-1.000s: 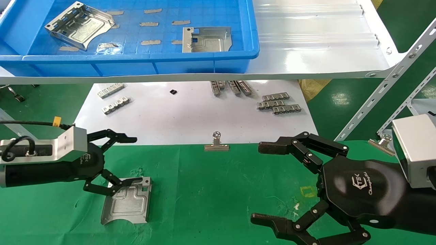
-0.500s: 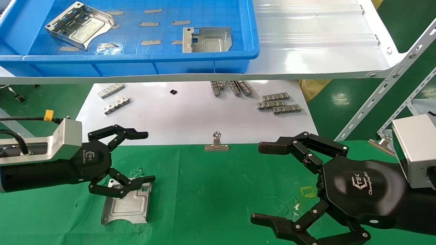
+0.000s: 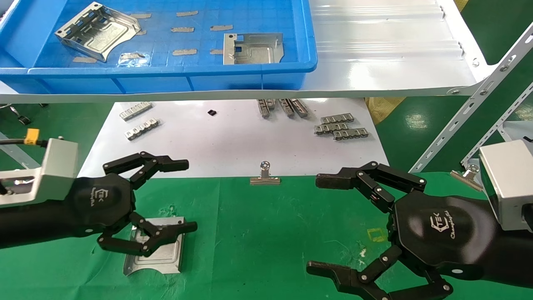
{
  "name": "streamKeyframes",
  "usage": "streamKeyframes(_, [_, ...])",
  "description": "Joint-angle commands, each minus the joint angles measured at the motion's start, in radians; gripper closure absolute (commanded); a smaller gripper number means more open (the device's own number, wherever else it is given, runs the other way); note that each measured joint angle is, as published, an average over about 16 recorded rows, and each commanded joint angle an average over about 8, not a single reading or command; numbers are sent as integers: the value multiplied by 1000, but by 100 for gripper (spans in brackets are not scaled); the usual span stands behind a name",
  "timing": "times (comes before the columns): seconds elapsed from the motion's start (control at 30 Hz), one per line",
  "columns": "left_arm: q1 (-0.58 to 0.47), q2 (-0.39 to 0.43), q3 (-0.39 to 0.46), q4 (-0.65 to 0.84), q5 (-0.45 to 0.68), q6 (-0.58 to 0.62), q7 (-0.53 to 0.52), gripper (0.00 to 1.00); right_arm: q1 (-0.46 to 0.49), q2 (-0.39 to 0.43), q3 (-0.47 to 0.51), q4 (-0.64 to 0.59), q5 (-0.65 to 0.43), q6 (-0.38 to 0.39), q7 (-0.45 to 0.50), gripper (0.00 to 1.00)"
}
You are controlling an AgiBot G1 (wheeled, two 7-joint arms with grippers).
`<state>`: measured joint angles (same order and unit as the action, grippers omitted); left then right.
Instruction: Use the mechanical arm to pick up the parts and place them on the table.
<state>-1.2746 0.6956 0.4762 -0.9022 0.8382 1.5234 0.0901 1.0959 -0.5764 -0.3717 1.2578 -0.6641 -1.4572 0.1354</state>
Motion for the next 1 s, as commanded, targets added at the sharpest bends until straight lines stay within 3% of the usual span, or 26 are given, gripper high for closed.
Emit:
streamKeyframes(0.03, [21, -9, -21, -41, -12, -3, -30, 0, 0, 0, 0, 0, 0, 0, 0, 0])
streamKeyframes(0.6, [194, -82, -191, -371, -104, -26, -268, 0, 0, 0, 0, 0, 0, 0, 0, 0])
streamKeyframes(1.0, [214, -91, -210, -406, -117, -30, -286, 0, 0, 0, 0, 0, 0, 0, 0, 0])
